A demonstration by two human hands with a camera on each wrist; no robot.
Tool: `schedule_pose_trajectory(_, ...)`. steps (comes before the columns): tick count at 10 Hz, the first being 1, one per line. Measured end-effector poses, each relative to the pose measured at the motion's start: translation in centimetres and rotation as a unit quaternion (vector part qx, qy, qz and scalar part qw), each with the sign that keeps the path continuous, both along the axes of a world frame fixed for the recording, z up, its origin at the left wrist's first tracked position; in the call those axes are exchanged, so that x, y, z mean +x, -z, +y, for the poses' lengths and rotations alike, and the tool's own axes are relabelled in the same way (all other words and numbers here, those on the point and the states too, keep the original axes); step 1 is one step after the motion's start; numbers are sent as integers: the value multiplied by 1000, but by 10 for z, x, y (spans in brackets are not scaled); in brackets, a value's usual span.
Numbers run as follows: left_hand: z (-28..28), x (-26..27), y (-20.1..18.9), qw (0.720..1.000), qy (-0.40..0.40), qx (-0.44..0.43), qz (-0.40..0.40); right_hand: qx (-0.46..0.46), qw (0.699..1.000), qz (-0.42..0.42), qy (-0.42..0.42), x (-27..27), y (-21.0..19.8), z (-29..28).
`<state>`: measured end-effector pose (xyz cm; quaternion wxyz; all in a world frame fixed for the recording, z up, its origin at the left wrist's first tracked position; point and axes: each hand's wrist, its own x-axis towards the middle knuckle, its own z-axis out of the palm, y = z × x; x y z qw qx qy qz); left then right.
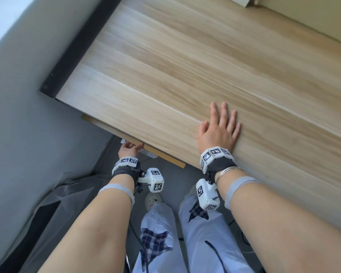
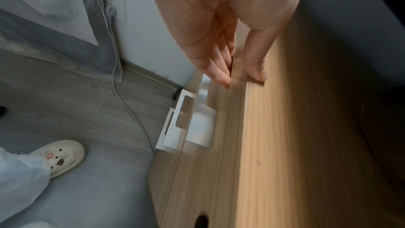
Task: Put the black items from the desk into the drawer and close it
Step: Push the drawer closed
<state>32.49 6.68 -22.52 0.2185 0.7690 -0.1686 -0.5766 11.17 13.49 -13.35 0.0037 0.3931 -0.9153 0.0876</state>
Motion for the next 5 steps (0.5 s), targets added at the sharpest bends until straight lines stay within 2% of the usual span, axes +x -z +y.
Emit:
schedule_pose_trajectory(2, -5, 7, 12, 1000, 18, 7, 9, 3, 1000, -1, 2, 1, -1, -1)
schedule_pose_trajectory(3, -9, 6, 5, 998, 62, 21, -20, 6, 1000, -8, 5, 0, -1, -2)
schedule_pose_trajectory(4, -13, 6, -2, 981, 166, 32, -90, 3, 1000, -14, 6, 2, -3, 0)
schedule_pose_trajectory(5, -15, 5, -24, 951, 279, 37, -130, 0, 1000, -13, 9, 2, -7, -2)
